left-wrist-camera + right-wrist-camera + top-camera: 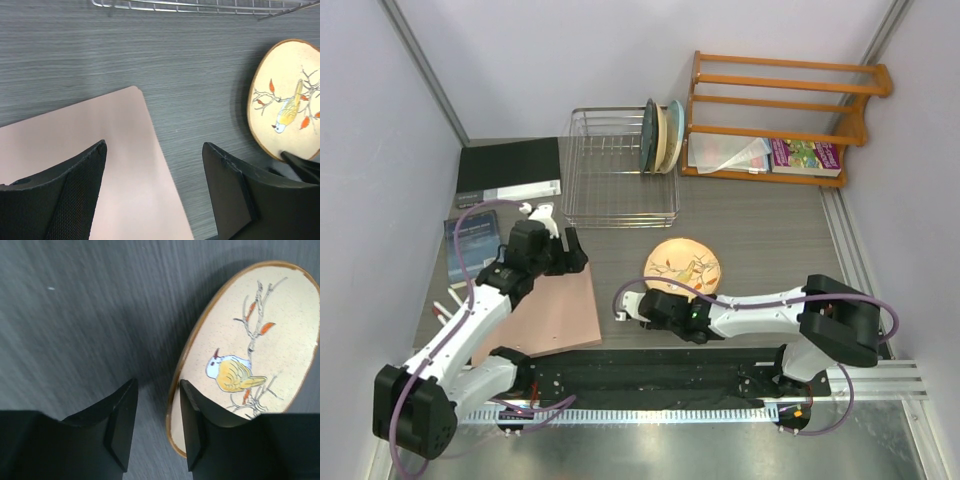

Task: Load the plates into the dish rack

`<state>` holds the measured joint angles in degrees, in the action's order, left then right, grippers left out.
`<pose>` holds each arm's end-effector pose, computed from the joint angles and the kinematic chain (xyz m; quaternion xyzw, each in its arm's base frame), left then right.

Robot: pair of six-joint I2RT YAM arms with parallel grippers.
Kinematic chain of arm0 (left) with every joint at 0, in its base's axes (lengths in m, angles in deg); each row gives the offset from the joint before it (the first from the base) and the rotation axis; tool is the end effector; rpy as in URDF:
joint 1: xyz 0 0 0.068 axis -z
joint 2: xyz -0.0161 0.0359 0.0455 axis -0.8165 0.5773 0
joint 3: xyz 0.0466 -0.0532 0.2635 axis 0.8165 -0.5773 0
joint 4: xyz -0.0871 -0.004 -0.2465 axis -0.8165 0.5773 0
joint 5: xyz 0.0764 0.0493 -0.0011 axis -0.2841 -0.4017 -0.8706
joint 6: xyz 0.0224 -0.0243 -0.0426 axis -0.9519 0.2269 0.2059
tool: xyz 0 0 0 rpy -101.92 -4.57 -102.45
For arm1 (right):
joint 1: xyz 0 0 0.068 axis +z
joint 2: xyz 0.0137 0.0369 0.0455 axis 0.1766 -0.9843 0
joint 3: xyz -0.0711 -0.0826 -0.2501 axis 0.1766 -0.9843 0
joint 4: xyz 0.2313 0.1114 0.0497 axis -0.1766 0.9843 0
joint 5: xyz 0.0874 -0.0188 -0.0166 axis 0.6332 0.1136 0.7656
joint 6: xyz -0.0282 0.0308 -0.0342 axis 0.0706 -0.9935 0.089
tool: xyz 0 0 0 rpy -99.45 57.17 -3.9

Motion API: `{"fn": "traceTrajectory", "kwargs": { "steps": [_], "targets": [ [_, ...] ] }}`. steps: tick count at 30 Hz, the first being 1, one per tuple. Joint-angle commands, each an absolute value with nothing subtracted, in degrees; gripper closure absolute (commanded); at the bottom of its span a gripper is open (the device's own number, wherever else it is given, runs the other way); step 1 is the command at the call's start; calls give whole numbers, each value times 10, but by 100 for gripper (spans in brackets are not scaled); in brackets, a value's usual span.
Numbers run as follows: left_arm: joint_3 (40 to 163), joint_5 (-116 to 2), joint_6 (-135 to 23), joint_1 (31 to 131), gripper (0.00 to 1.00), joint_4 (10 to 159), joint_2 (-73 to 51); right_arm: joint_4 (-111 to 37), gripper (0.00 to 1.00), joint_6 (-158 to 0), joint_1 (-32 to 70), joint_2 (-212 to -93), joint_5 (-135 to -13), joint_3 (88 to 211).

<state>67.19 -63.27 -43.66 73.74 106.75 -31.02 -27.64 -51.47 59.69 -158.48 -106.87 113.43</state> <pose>0.1963 -0.0689 0.2456 -0.0303 0.8982 -0.1746 0.4022 0.1084 0.2521 0.1476 -0.6242 0.7021 -0.0740 0.3347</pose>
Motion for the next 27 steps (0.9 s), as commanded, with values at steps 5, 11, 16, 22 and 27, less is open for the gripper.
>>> {"fn": "traceTrajectory", "kwargs": {
  "steps": [5, 11, 16, 22, 27],
  "targets": [
    [676, -583, -385, 763, 23, 994, -245, -151, 47, -530, 581, -1560, -909, 1208],
    [676, -603, -338, 824, 23, 931, -187, -92, 40, -535, 501, -1585, -790, 1303],
    [682, -613, -328, 862, 23, 905, -151, -94, 38, -508, 499, -1590, -767, 1321],
    [647, -602, -279, 875, 27, 846, -139, -68, 38, -627, 339, -1573, -650, 1364],
    [605, -583, -242, 886, 29, 733, -113, -38, 38, -673, 183, -1551, -507, 1359]
  ]
}}
